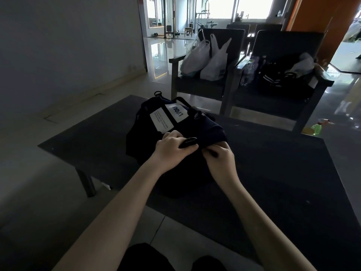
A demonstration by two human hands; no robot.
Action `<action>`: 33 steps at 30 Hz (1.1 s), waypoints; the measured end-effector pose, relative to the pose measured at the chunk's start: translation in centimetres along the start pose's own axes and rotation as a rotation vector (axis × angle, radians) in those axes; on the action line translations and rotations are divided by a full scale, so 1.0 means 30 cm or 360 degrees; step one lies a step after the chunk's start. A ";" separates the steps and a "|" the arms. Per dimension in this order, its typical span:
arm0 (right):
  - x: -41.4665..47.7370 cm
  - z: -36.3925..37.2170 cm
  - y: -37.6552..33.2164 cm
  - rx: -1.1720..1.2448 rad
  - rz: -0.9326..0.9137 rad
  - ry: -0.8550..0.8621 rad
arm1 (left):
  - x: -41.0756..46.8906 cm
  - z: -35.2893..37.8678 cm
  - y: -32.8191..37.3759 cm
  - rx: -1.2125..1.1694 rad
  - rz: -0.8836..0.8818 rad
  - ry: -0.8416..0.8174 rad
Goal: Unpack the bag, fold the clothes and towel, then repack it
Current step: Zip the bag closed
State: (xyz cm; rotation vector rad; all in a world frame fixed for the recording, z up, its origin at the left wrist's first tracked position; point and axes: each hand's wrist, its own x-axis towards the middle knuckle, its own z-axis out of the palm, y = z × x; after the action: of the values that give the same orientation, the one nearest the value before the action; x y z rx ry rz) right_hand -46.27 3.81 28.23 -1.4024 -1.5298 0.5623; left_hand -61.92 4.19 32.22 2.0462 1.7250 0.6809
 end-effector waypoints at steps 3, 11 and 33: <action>-0.003 -0.009 0.013 0.0053 0.0034 -0.0041 | -0.017 0.020 0.015 -0.0211 0.0001 0.0239; 0.003 -0.024 0.011 0.0056 0.0045 -0.0081 | 0.004 0.047 0.068 -0.0267 0.0084 0.0864; 0.013 -0.068 0.018 0.0319 0.0228 -0.0325 | -0.009 0.176 0.070 0.0553 0.0334 0.0605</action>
State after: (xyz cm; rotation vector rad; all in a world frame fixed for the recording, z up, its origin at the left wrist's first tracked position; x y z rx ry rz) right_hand -44.20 3.76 28.82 -1.3377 -1.4913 0.9450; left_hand -57.20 3.68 29.10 2.4905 1.9641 0.9421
